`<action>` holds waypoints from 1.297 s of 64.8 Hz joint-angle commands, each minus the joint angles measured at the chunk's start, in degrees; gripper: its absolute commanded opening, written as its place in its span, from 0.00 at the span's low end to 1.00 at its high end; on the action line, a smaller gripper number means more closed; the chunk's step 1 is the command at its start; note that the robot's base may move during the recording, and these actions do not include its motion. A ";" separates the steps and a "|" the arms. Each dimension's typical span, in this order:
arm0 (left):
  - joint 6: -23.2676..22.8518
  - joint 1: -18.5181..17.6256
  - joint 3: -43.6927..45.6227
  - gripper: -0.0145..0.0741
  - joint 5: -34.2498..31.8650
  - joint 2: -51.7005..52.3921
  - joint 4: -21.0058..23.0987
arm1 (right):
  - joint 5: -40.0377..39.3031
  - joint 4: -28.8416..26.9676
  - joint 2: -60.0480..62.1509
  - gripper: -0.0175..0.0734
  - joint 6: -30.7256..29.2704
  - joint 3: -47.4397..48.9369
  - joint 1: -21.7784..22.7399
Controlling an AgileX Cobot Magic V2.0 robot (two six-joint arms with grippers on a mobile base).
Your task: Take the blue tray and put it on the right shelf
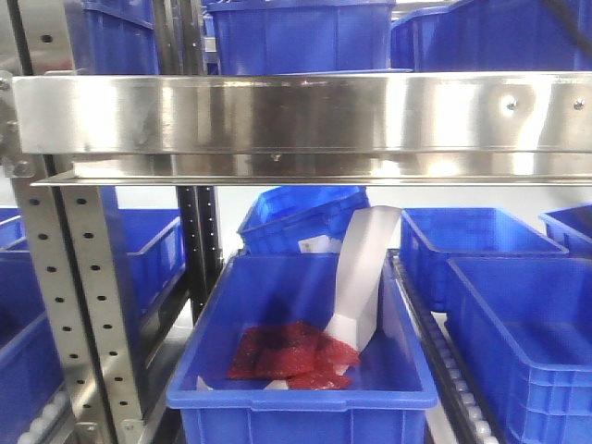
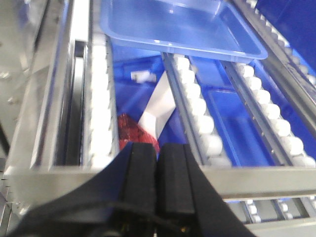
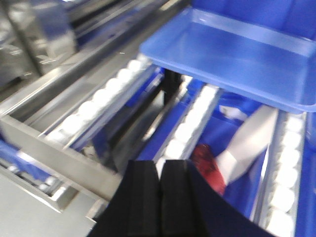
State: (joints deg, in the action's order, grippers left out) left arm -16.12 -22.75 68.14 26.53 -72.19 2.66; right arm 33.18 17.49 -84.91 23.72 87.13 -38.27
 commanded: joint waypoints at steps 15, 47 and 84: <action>2.95 -0.39 -18.22 0.11 -19.56 15.45 -0.01 | -17.13 2.14 19.64 0.25 0.15 -22.01 0.01; 3.10 -0.39 -43.65 0.11 -25.37 49.01 -5.46 | -29.91 2.32 55.76 0.25 0.15 -57.15 0.01; 3.10 -0.39 -46.02 0.11 -24.27 55.16 -5.46 | -29.83 2.32 62.26 0.25 0.15 -61.28 0.01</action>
State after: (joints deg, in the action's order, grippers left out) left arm -13.21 -22.75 20.54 6.92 -16.71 -2.54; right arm 8.34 18.87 -22.50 23.72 24.33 -38.27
